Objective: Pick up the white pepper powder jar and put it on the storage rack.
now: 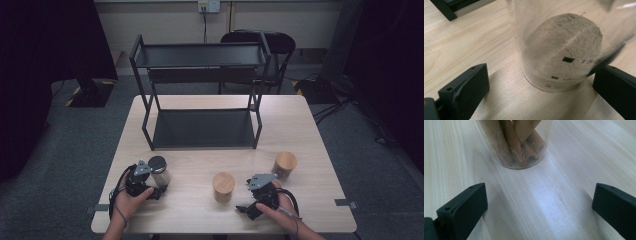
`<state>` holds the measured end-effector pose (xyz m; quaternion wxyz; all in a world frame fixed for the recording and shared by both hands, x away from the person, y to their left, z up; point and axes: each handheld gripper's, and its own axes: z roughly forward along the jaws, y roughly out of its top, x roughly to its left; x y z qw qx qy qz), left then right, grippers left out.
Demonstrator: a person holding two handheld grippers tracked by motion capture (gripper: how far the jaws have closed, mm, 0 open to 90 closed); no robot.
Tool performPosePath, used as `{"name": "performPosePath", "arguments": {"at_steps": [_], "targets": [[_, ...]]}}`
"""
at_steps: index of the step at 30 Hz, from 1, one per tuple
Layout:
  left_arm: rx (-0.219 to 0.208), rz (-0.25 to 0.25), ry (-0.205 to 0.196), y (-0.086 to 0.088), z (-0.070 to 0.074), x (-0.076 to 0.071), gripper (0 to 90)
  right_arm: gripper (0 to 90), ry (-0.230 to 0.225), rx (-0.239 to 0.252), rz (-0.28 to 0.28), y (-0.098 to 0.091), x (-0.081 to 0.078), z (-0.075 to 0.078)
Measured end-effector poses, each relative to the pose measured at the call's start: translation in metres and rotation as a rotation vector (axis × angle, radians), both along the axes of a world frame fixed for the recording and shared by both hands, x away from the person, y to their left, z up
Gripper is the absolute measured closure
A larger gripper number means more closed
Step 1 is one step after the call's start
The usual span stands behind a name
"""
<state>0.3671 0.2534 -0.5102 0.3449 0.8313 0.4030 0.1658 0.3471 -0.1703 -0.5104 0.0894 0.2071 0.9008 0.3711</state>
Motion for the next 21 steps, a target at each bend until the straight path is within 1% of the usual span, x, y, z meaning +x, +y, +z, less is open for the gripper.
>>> {"name": "performPosePath", "arguments": {"at_steps": [4,9,11,16,19,21], "targets": [[-0.013,0.008,-0.001,0.0006,-0.0002,-0.0001,0.4,0.0,0.000,0.000,0.000,0.0000,0.0000,0.0000],[-0.044,0.022,0.009,0.0021,0.0004,0.0007,0.6,0.0,0.000,0.000,0.000,0.0000,0.0000,0.0000],[-0.049,0.021,0.012,0.0025,0.0008,0.0008,0.8,0.0,0.000,0.000,0.000,0.0000,0.0000,0.0000],[-0.082,0.036,0.011,0.0024,0.0029,0.0011,2.0,0.0,0.000,0.000,0.000,-0.0001,0.0000,0.0000],[-0.109,0.048,0.009,0.0026,0.0054,0.0018,2.3,0.0,0.000,0.000,0.000,0.0000,0.0000,0.0000],[-0.122,0.050,0.001,0.0028,0.0074,0.0025,4.7,0.0,0.000,0.000,0.000,-0.0001,0.0000,0.0000]]}}
